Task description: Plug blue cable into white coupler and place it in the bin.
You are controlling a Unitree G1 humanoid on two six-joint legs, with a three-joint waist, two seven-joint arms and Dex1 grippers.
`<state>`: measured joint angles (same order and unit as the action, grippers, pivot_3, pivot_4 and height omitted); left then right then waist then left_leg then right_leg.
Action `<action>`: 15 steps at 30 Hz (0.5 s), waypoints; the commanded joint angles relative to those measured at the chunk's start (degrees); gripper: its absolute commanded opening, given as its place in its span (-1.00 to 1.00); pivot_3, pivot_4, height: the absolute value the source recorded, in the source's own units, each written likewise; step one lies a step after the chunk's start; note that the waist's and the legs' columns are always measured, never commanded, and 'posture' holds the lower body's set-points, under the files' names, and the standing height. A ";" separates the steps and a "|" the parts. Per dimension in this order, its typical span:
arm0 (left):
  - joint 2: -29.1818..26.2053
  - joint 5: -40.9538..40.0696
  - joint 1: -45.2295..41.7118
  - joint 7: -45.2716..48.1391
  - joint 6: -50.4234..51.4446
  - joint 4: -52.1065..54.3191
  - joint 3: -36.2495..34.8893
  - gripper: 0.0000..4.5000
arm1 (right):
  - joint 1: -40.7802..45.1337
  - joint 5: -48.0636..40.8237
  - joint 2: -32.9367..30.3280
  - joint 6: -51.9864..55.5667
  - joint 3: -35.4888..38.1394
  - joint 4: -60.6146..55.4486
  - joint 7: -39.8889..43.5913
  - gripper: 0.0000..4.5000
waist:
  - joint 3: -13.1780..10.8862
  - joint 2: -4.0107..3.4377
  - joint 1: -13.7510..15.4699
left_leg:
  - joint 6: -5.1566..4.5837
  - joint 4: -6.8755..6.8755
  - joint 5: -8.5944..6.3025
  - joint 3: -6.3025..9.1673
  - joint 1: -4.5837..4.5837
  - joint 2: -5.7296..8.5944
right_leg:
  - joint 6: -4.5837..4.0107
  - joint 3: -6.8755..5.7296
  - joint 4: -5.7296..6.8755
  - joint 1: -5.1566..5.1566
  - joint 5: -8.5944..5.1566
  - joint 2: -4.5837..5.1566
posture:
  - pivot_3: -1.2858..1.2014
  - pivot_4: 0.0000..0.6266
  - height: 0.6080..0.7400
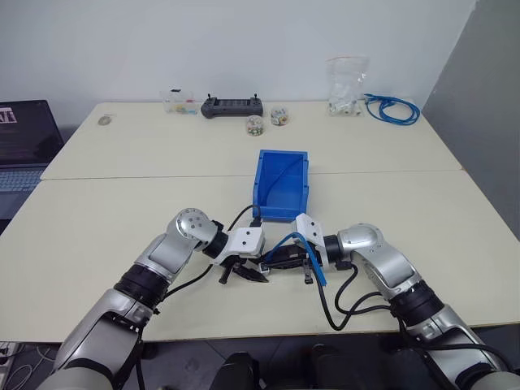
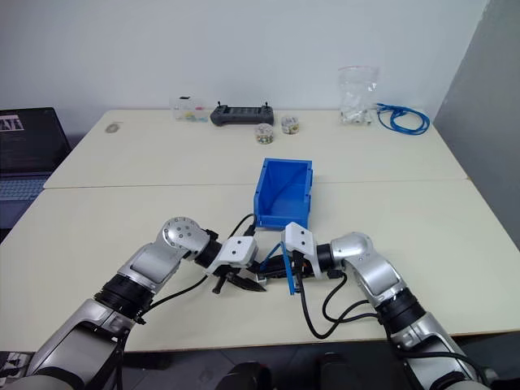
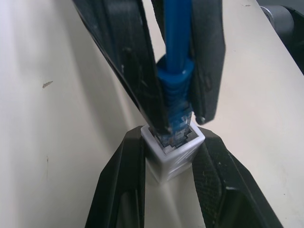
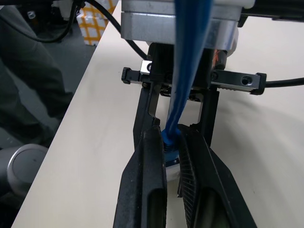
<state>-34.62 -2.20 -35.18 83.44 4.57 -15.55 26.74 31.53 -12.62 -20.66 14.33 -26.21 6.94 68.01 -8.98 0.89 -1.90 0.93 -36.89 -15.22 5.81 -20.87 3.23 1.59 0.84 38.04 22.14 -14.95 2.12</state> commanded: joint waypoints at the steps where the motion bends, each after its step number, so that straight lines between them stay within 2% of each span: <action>1: 0.16 1.95 0.87 0.19 0.57 -0.28 1.36 -0.54 | -1.56 7.15 -0.89 -0.23 -9.14 4.26 3.79 -0.95 | 0.09 -0.04 -0.03 | 0.00 0.00 0.00 0.00 0.01 0.00 | 0.00 0.01 0.00 0.00 0.00 0.00 | 0.03 -0.52 1.00; 9: -0.21 2.17 1.15 0.44 0.69 -0.23 1.07 -0.54 | -0.75 9.50 -1.35 0.74 -8.95 5.71 4.24 -0.96 | 0.50 -0.21 -0.11 | 0.00 0.04 -0.01 0.00 0.10 -0.02 | 0.02 0.01 -0.02 -0.07 -0.01 -0.03 | 0.03 -0.52 1.00; 15: -0.28 2.51 1.62 -0.66 -0.18 -0.52 0.60 -0.54 | -0.52 6.26 -0.65 3.99 -5.38 3.30 3.57 -0.96 | 0.55 -0.28 -0.16 | 0.00 0.05 -0.01 0.02 0.10 -0.02 | 0.02 0.01 -0.03 -0.07 -0.02 -0.03 | 0.03 -0.52 1.00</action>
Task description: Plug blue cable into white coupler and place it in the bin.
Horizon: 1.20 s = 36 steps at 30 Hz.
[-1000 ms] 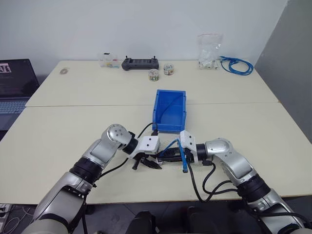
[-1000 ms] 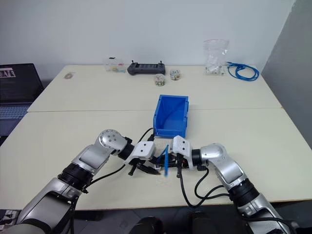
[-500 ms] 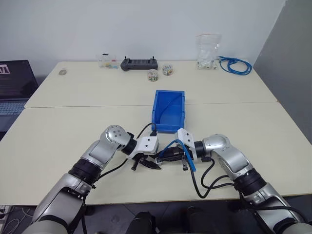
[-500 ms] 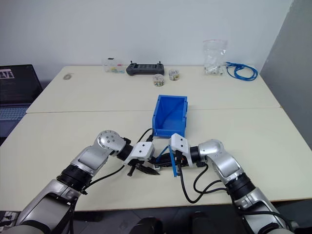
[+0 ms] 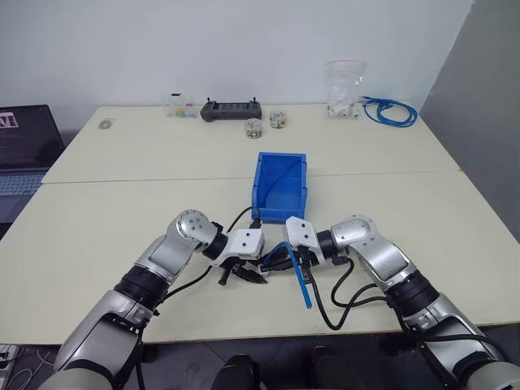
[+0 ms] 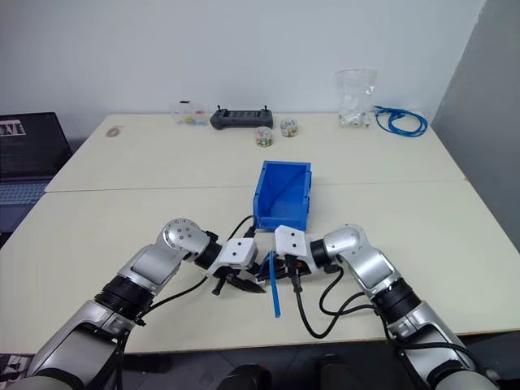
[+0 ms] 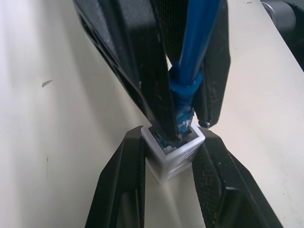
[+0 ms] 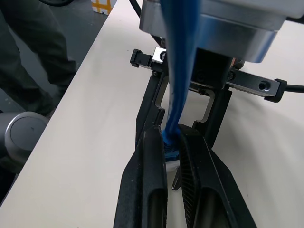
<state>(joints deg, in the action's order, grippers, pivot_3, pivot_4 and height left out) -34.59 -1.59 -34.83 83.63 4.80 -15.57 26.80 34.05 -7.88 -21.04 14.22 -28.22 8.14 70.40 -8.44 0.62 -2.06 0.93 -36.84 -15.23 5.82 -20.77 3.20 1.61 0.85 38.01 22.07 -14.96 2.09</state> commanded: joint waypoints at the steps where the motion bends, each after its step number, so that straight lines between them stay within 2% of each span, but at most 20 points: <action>1: -0.27 2.18 1.56 -1.78 -0.67 -0.77 0.26 -0.54 | -3.35 0.73 -0.41 4.33 -2.23 1.05 0.73 -0.96 | 0.01 -0.01 0.00 | 0.00 0.00 0.00 0.00 0.00 0.00 | 0.00 0.00 0.00 0.00 0.00 0.00 | 0.03 -0.52 1.00; 4: -0.94 2.38 2.38 -3.59 -0.51 -1.10 -0.75 -0.54 | -4.40 -1.38 -0.47 4.03 1.80 -2.27 -1.26 -0.96 | 0.01 -0.02 0.18 | 0.00 -0.01 0.00 0.03 -0.02 0.01 | 0.00 0.00 -0.02 0.00 0.00 0.02 | 0.03 -0.52 1.00; 6: -1.63 1.90 2.97 -4.10 -0.09 -0.88 -1.54 -0.23 | -5.14 -2.49 -0.55 3.60 4.50 -4.49 -3.03 -0.96 | 0.00 -0.02 0.23 | 0.00 -0.01 0.00 0.03 -0.04 0.04 | 0.00 0.00 -0.03 0.00 0.00 0.06 | 0.03 -0.52 1.00; 7: -2.11 1.24 3.45 -3.72 0.41 -0.25 -2.01 -0.21 | -5.55 -3.04 -0.70 3.64 5.62 -5.61 -3.79 -0.96 | -0.02 -0.04 0.20 | 0.00 -0.01 0.00 0.03 -0.05 0.04 | 0.00 0.00 -0.03 0.00 0.00 0.06 | 0.03 -0.52 1.00; 14: -4.98 -2.39 6.88 -3.70 5.26 7.01 -5.75 0.43 | -8.28 -7.10 -0.46 6.76 10.32 -14.13 -8.00 -0.96 | -0.38 0.07 0.10 | 0.00 0.01 0.00 0.06 -0.16 0.01 | 0.00 -0.01 0.00 0.15 0.00 0.03 | 0.03 -0.52 1.00; 20: -9.53 -6.99 10.26 -5.80 12.07 16.01 -12.45 0.99 | -9.06 -11.90 -0.82 12.91 14.51 -22.69 -12.14 -0.96 | -0.83 0.12 0.20 | 0.00 0.05 0.00 0.11 -0.27 -0.05 | 0.00 -0.04 -0.02 0.25 -0.01 0.01 | 0.03 -0.52 1.00; 24: -9.80 -11.77 10.84 -13.24 21.12 25.11 -21.48 1.00 | -8.71 -18.22 -0.82 19.83 22.36 -27.83 -17.84 -0.96 | -1.06 0.20 0.62 | 0.01 -0.01 0.00 0.20 -0.45 -0.01 | 0.00 -0.16 -0.10 0.28 -0.01 0.09 | 0.03 -0.52 1.00; 27: -8.38 -12.40 9.31 -20.67 27.20 30.52 -25.26 1.00 | -5.76 -19.89 0.19 22.93 26.91 -26.36 -23.60 -0.96 | -1.07 0.24 0.73 | 0.02 -0.17 0.01 0.34 -1.09 0.03 | -0.09 -0.30 -0.08 0.82 0.10 0.14 | 0.03 -0.52 1.00; 31: -7.46 -10.02 6.51 -25.82 28.48 32.47 -23.67 1.00 | 1.99 -17.13 2.74 23.55 28.19 -16.21 -30.35 -0.96 | -1.07 0.23 0.35 | 0.05 -0.12 0.03 0.25 -1.20 0.09 | -0.22 -0.21 0.07 1.08 0.20 0.14 | 0.03 -0.52 1.00; 35: -7.22 -8.23 4.36 -26.92 26.05 31.14 -20.69 1.00 | 12.17 -13.14 4.64 23.23 26.98 -0.68 -34.32 -0.96 | -1.10 0.19 0.00 | 0.15 -0.04 0.08 0.11 -1.14 0.03 | -0.33 -0.04 0.12 1.16 0.26 0.04 | 0.03 -0.52 1.00; 36: -7.05 -8.04 3.87 -27.06 25.68 30.63 -20.20 1.00 | 15.01 -12.74 4.93 23.88 26.65 3.81 -33.96 -0.80 | -1.10 0.19 0.04 | 0.16 -0.02 0.10 0.09 -1.16 0.03 | -0.36 -0.03 0.12 1.19 0.28 0.03 | 0.03 -0.52 1.00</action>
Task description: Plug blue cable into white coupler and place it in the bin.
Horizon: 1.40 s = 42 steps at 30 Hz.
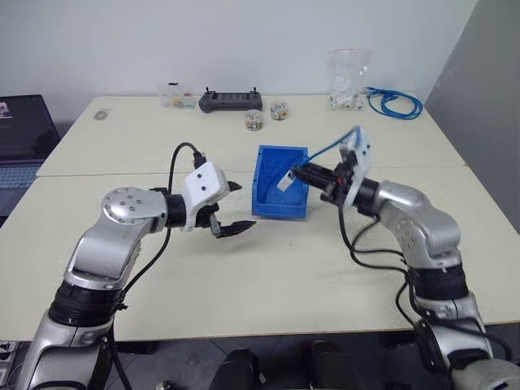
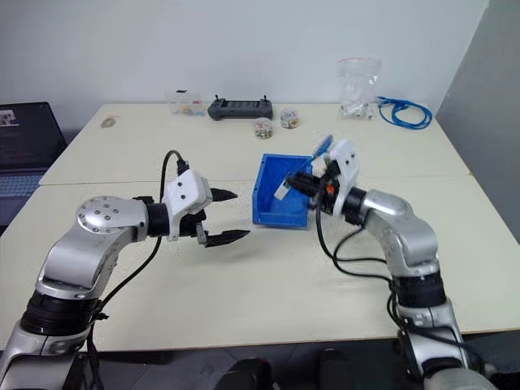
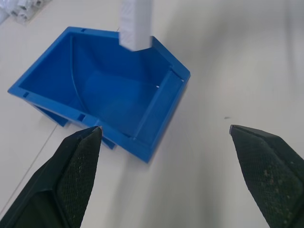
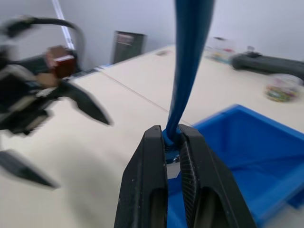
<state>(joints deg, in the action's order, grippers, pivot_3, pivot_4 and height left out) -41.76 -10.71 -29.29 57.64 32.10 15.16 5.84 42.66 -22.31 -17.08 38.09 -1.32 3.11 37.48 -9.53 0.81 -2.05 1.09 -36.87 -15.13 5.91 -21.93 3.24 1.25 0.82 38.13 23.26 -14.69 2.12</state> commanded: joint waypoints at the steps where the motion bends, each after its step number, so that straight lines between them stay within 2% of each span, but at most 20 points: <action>1: 0.22 1.28 -2.09 -1.17 -1.99 -0.54 1.19 1.00 | 8.89 2.05 1.16 0.73 -0.46 12.75 -0.54 -0.65 | -0.01 0.00 0.10 | 0.00 0.00 0.00 -0.02 0.00 0.00 | 0.00 0.01 0.00 0.01 0.00 0.00 | 0.03 -0.52 1.00; 6: 0.36 0.86 -3.40 -1.26 -1.78 -1.61 1.68 1.00 | 16.84 4.30 -2.91 3.32 -4.64 23.27 8.67 -0.10 | -0.01 -0.01 0.24 | 0.00 -0.03 0.00 -0.10 -0.09 0.01 | -0.02 0.04 -0.08 0.05 0.01 0.03 | 0.03 -0.52 1.00; 12: -0.59 -0.06 -2.67 -1.06 -1.07 -1.58 0.77 1.00 | 17.67 6.84 -11.04 2.65 -8.70 21.87 18.53 0.59 | -0.02 0.00 0.36 | 0.01 -0.12 0.00 -0.17 -0.45 0.15 | 0.07 0.04 -0.20 0.19 -0.04 0.15 | 0.03 -0.52 1.00; 17: 0.22 -1.01 -2.03 -3.63 0.74 -4.22 -1.74 1.00 | 12.46 7.42 -19.56 1.51 -7.87 14.41 23.14 0.99 | -0.02 0.00 0.40 | 0.00 -0.12 0.00 -0.10 -0.64 0.09 | 0.07 -0.01 -0.12 0.41 -0.04 0.16 | 0.03 -0.52 1.00; 24: 0.58 -3.15 -2.52 -5.18 3.32 -5.32 -3.40 1.00 | 3.19 10.50 -28.47 -6.34 -6.28 9.15 24.01 0.99 | -0.04 0.03 0.29 | -0.01 -0.18 0.00 -0.11 -0.63 0.09 | 0.08 -0.02 -0.04 0.39 -0.03 0.15 | 0.03 -0.52 1.00; 26: 1.09 -4.34 -2.94 -6.05 4.18 -6.03 -4.83 1.00 | 1.27 9.81 -29.71 -8.13 -3.17 9.36 22.70 0.99 | -0.04 0.04 0.26 | -0.01 -0.19 0.00 -0.14 -0.61 0.08 | 0.08 0.00 -0.03 0.39 -0.03 0.15 | 0.03 -0.52 1.00; 28: 1.55 -6.26 -2.85 -7.34 5.91 -6.23 -7.45 1.00 | -3.44 5.56 -30.93 -9.15 2.50 5.12 23.99 0.99 | -0.05 0.05 0.39 | 0.00 -0.19 0.01 -0.14 -0.61 0.07 | 0.08 -0.01 -0.01 0.39 -0.03 0.15 | 0.03 -0.52 1.00; 31: 1.20 -7.65 -1.12 -8.80 6.65 -4.73 -10.27 1.00 | -10.83 -0.38 -31.05 -6.39 9.05 -4.17 24.32 0.99 | -0.05 0.06 0.48 | 0.02 -0.19 0.01 -0.07 -0.64 0.04 | 0.08 -0.07 -0.03 0.38 -0.03 0.14 | 0.03 -0.52 1.00; 34: 0.62 -7.89 0.56 -9.52 6.12 -4.05 -11.68 1.00 | -16.40 -3.53 -30.70 -3.84 12.47 -11.79 22.38 0.99 | -0.05 0.06 0.32 | 0.04 -0.17 0.02 -0.16 -0.61 0.03 | 0.08 0.03 -0.05 0.36 -0.03 0.15 | 0.03 -0.52 1.00; 38: 0.53 -8.45 1.91 -10.44 6.35 -3.48 -12.43 1.00 | -18.38 -5.14 -28.59 -1.92 14.94 -16.67 16.95 0.99 | -0.06 0.06 0.40 | 0.00 -0.22 0.00 -0.16 -0.54 0.04 | 0.11 0.04 -0.04 0.27 -0.01 0.15 | 0.03 -0.52 1.00; 42: 0.59 -10.00 3.61 -9.50 5.96 -2.46 -13.03 1.00 | -19.08 -6.31 -27.64 -0.98 14.30 -18.75 15.38 0.99 | -0.05 0.06 0.56 | -0.04 -0.23 0.02 -0.09 -0.43 0.04 | 0.12 -0.02 -0.05 0.15 0.01 0.14 | 0.03 -0.52 1.00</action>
